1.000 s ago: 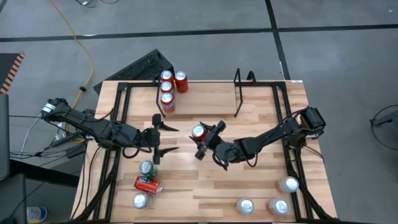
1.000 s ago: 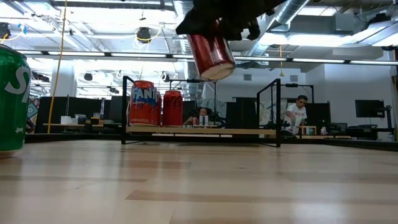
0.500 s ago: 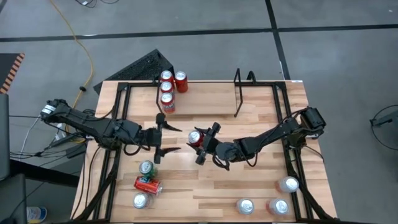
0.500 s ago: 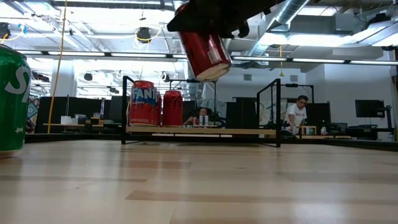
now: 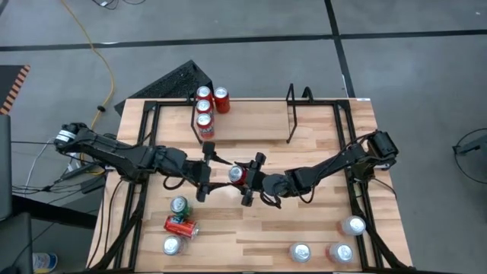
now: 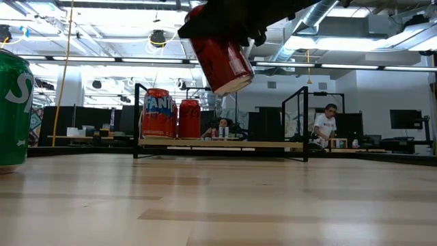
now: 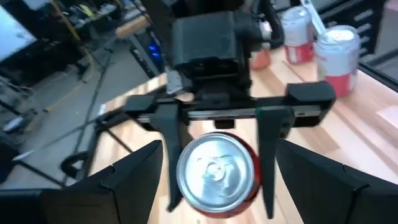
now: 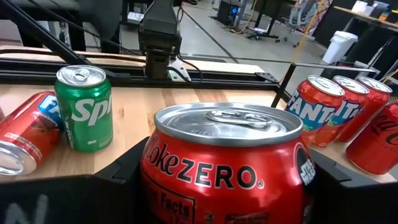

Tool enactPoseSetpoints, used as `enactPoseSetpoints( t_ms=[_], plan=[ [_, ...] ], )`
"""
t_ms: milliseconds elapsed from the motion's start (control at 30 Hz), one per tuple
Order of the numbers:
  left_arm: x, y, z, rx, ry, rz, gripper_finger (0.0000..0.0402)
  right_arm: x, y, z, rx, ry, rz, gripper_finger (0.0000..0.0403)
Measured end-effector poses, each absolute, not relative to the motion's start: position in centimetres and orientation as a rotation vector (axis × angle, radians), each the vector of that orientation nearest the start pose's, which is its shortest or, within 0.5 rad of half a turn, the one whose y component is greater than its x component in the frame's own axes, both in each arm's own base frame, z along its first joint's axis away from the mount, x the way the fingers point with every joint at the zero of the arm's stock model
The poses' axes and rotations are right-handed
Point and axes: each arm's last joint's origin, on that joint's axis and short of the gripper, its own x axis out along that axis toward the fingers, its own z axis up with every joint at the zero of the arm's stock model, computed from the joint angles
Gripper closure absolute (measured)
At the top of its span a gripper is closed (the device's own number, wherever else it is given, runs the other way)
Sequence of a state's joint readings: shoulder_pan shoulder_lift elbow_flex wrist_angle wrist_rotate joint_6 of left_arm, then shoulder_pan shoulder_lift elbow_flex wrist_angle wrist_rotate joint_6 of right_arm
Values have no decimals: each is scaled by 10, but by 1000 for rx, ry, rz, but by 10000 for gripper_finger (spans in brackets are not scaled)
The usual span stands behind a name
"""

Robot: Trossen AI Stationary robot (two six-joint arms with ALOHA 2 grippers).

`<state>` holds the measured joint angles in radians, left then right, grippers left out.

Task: Place canned beverage on shelf
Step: Put the red black soda can on the shelf and align with the other red black soda cans

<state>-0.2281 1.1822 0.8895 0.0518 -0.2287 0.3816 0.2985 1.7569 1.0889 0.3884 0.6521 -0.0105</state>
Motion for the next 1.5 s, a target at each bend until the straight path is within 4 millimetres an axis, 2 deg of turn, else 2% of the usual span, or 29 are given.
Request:
enactPoseSetpoints(
  t_ms=[467,800,933,1067,1133,1300,1500],
  plan=[
    [287,-43,282,435,351,-29,104,372,99,231,-154,276,-343,132],
    [290,-41,278,393,353,-140,105,370,105,229,-174,290,-317,132],
    [290,-41,277,391,359,-157,122,370,105,229,-173,291,-312,132],
    [290,-41,276,381,366,-173,162,371,105,228,-183,307,-274,131],
    [290,-42,276,377,363,-181,176,371,105,228,-181,307,-272,122],
    [290,-42,274,387,376,-184,176,372,106,232,-158,274,-268,77],
    [290,-42,273,376,380,-186,176,372,106,232,-155,277,-256,73]
  ],
)
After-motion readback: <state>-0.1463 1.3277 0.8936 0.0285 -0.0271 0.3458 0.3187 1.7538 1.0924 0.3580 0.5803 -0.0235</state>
